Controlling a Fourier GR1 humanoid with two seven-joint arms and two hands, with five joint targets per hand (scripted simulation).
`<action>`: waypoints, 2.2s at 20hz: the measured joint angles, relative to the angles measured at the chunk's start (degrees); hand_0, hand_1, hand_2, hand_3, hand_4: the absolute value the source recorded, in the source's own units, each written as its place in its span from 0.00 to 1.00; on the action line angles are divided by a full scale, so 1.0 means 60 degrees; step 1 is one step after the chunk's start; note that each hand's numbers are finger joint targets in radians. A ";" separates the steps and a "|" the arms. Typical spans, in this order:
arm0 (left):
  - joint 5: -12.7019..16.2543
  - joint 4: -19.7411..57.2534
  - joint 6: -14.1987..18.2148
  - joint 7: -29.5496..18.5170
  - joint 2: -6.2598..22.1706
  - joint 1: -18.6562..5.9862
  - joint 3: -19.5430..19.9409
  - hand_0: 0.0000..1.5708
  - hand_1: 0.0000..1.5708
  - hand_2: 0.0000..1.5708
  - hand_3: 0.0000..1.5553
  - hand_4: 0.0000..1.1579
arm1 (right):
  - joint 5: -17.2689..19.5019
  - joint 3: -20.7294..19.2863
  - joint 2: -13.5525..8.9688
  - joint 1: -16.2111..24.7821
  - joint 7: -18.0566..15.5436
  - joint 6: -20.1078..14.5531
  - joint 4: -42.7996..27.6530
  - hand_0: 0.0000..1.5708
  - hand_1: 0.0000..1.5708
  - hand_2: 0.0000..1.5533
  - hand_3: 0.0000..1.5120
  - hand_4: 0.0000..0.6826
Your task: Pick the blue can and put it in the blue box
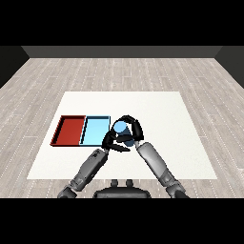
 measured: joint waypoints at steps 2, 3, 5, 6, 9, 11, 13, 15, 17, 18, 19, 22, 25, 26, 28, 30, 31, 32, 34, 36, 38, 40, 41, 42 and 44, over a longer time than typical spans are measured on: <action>-0.0047 -0.0321 0.0170 0.0133 0.0000 0.0119 -0.0159 0.00 0.00 0.00 0.00 0.00 | -0.0213 0.0078 0.0000 -0.0011 -0.0044 -0.0096 0.0005 0.92 0.92 0.93 0.91 0.87; 0.0022 -0.0238 0.0214 0.0002 0.0000 0.0111 -0.0308 0.00 0.00 0.00 0.00 0.00 | -0.0393 0.0193 0.0001 -0.0038 -0.0156 -0.0239 0.0144 0.93 0.93 0.94 0.92 0.86; 0.0145 -0.0089 0.0108 -0.0043 0.0000 -0.0101 -0.0251 0.00 0.00 0.00 0.00 0.00 | -0.0536 0.0326 0.0001 0.0032 -0.0075 -0.0413 -0.0082 0.93 0.93 0.94 0.92 0.88; 0.0232 -0.0018 0.0088 -0.0094 0.0000 -0.0152 -0.0325 0.00 0.00 0.00 0.00 0.00 | -0.0716 0.0340 0.0001 0.0064 -0.0292 -0.0431 0.0018 0.92 0.92 0.93 0.92 0.88; 0.0614 0.0271 0.0240 -0.0280 0.0000 -0.0455 -0.0541 0.00 0.00 0.00 0.00 0.17 | -0.1027 0.0596 0.0001 0.0064 -0.0518 -0.0665 0.0167 0.93 0.93 0.94 0.92 0.87; 0.0641 0.0288 0.0474 -0.0110 0.0011 -0.0597 -0.0686 0.00 0.00 0.00 0.00 0.36 | -0.1163 0.0582 -0.0004 0.0233 -0.0644 -0.0584 0.0065 0.94 0.94 0.94 0.92 0.87; 0.0730 0.0311 0.0897 0.0107 0.0047 -0.0716 -0.0944 0.00 0.00 0.00 0.00 0.44 | -0.1399 0.0630 -0.0032 0.0128 -0.0726 -0.0664 0.0130 0.94 0.94 0.95 0.92 0.87; 0.0774 0.0502 0.1053 0.0166 0.0068 -0.0878 -0.0972 0.00 0.00 0.00 0.00 0.50 | -0.1633 0.0725 -0.0050 0.0189 -0.0873 -0.0693 0.0161 0.94 0.94 0.94 0.92 0.89; 0.1003 0.0427 0.1553 0.0180 0.0082 -0.0910 -0.1241 0.28 0.28 0.40 0.32 0.49 | -0.1975 0.0685 -0.0058 -0.0018 -0.1097 -0.0680 0.0419 0.94 0.94 0.94 0.92 0.89; 0.1191 0.0578 0.1624 0.0098 0.0081 -0.1002 -0.1208 0.55 0.55 0.60 0.49 0.49 | -0.2041 0.0750 -0.0061 0.0052 -0.1227 -0.0750 0.0362 0.92 0.92 0.93 0.92 0.90; 0.1444 0.0591 0.1676 -0.0080 0.0086 -0.0929 -0.1252 0.91 0.91 0.90 0.78 0.54 | -0.2148 0.0864 -0.0070 0.0070 -0.1249 -0.0847 0.0273 0.93 0.93 0.93 0.92 0.90; 0.2252 0.0888 0.1537 -0.0636 0.0068 -0.1026 -0.1232 1.00 1.00 1.00 0.94 0.71 | -0.2489 0.0912 -0.0060 0.0068 -0.1438 -0.0887 0.0195 0.93 0.93 0.93 0.92 0.93; 0.2961 0.1203 0.1602 -0.1126 0.0050 -0.1189 -0.1453 1.00 1.00 1.00 0.96 0.79 | -0.2596 0.0833 -0.0049 0.0057 -0.1321 -0.0891 0.0070 0.92 0.92 0.93 0.92 0.90; 0.3132 0.1280 0.1604 -0.1320 0.0053 -0.1251 -0.1514 1.00 1.00 1.00 0.96 0.82 | -0.2648 0.0826 -0.0050 0.0018 -0.1276 -0.0915 0.0071 0.92 0.92 0.93 0.92 0.91; 0.3252 0.1404 0.1652 -0.1623 0.0057 -0.1299 -0.1601 1.00 1.00 1.00 0.97 0.89 | -0.2652 0.0903 -0.0047 0.0184 -0.1310 -0.0979 -0.0079 0.90 0.90 0.93 0.92 0.88; 0.3311 0.1506 0.1585 -0.1953 0.0051 -0.1364 -0.1529 1.00 1.00 1.00 0.97 0.95 | -0.2628 0.0849 -0.0044 0.0129 -0.1142 -0.0910 -0.0177 0.88 0.88 0.91 0.91 0.77; 0.3360 0.1418 0.1724 -0.2156 0.0042 -0.1270 -0.1668 1.00 1.00 1.00 0.98 0.95 | -0.2679 0.0815 -0.0033 0.0134 -0.1134 -0.0834 -0.0169 0.82 0.82 0.87 0.85 0.69; 0.3391 0.1507 0.1772 -0.2258 0.0020 -0.1375 -0.1639 1.00 1.00 1.00 0.99 0.91 | -0.2776 0.0680 -0.0100 0.0191 -0.1090 -0.0643 -0.0309 0.74 0.74 0.80 0.73 0.58; 0.3592 0.1578 0.1976 -0.2637 0.0020 -0.1333 -0.1885 1.00 1.00 1.00 0.99 0.97 | -0.2857 0.0727 -0.0064 0.0226 -0.1045 -0.0470 -0.0256 0.00 0.00 0.00 0.00 0.00; 0.3509 0.1707 0.1912 -0.2775 0.0019 -0.1360 -0.1808 1.00 1.00 1.00 0.99 0.97 | -0.2624 0.0801 -0.0114 0.0297 -0.0876 -0.0306 -0.0272 0.00 0.00 0.00 0.00 0.00; 0.3455 0.1793 0.1847 -0.2871 0.0023 -0.1379 -0.1747 1.00 1.00 1.00 0.99 0.97 | -0.2369 0.0793 -0.0084 0.0341 -0.0779 -0.0150 -0.0260 0.00 0.00 0.00 0.00 0.00; 0.3556 0.2085 0.1689 -0.3027 0.0023 -0.1526 -0.1709 1.00 1.00 1.00 0.99 0.97 | -0.2192 0.0768 -0.0054 0.0382 -0.0715 -0.0032 -0.0260 0.00 0.00 0.00 0.00 0.00; 0.3588 0.1970 0.1744 -0.3070 0.0030 -0.1412 -0.1797 1.00 1.00 1.00 0.98 0.98 | -0.2242 0.0851 -0.0047 0.0314 -0.0813 -0.0101 -0.0091 0.00 0.00 0.00 0.00 0.00; 0.3472 0.1789 0.1817 -0.2923 0.0033 -0.1361 -0.1753 1.00 1.00 1.00 0.98 0.98 | -0.2158 0.0802 -0.0058 0.0367 -0.0729 -0.0033 -0.0169 0.00 0.00 0.00 0.00 0.00; 0.3380 0.1806 0.1874 -0.2967 0.0028 -0.1322 -0.1722 1.00 1.00 1.00 0.98 0.98 | -0.2173 0.0758 -0.0063 0.0418 -0.0832 0.0005 -0.0168 0.00 0.00 0.00 0.00 0.00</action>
